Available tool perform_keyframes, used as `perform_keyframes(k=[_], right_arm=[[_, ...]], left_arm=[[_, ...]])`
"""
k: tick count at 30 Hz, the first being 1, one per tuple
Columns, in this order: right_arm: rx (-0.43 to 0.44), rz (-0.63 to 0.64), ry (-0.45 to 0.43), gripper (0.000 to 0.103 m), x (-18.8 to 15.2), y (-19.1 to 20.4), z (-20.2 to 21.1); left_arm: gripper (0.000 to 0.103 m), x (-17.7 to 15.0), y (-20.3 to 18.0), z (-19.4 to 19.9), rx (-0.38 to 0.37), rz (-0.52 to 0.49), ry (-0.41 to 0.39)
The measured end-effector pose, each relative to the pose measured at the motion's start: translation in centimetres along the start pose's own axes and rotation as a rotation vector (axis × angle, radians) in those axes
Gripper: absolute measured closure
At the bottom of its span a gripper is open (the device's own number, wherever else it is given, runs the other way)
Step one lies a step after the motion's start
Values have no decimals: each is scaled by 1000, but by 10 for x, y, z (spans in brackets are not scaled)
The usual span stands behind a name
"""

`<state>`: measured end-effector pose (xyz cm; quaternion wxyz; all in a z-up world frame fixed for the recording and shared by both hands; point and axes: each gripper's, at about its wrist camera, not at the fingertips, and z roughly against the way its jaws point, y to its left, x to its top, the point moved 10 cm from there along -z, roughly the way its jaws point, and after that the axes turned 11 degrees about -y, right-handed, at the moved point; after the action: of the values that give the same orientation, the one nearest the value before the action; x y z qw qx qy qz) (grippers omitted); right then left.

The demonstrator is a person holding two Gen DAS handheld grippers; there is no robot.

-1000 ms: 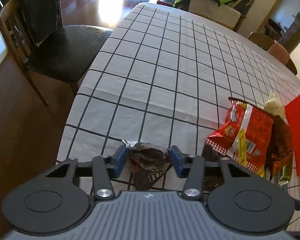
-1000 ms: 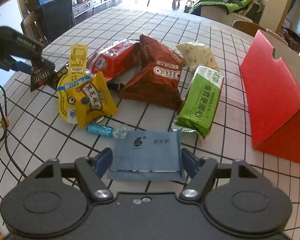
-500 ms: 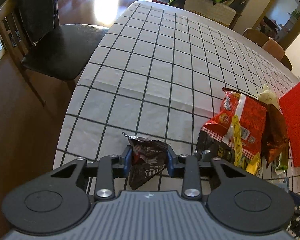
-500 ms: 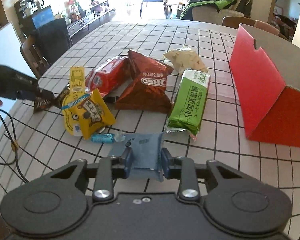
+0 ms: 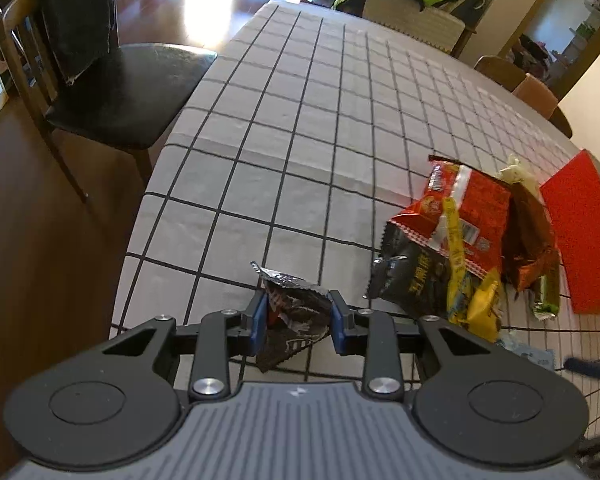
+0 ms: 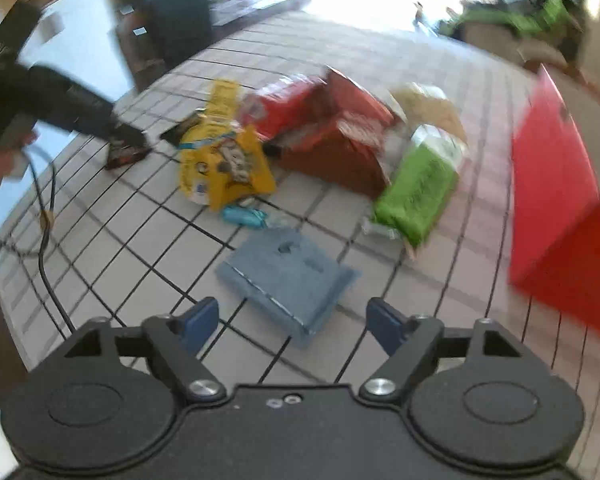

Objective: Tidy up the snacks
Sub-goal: 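Carry the chocolate wrapper and blue-grey sachet over the red box with both tools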

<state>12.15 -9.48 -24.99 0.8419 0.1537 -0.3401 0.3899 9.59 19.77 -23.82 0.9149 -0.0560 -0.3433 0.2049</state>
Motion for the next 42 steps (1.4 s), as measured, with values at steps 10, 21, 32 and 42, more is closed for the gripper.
perform_keyframes(k=[10,21,32,42], right_arm=[[166,342,105,34,4,16,-33],[123,71,54,56,-1,12,-24],[51,-137,-31,56,-4,14,10],[2,-195,-38,56,-8,5,19]], left_arm=[[72,2,-26,39,-75,-20,-49],[72,-1,-12,31,-23,-26,-59],[56,-12,-7,-11,79,-77,-7],[71,-9,-7,-12,44,-83,-30]])
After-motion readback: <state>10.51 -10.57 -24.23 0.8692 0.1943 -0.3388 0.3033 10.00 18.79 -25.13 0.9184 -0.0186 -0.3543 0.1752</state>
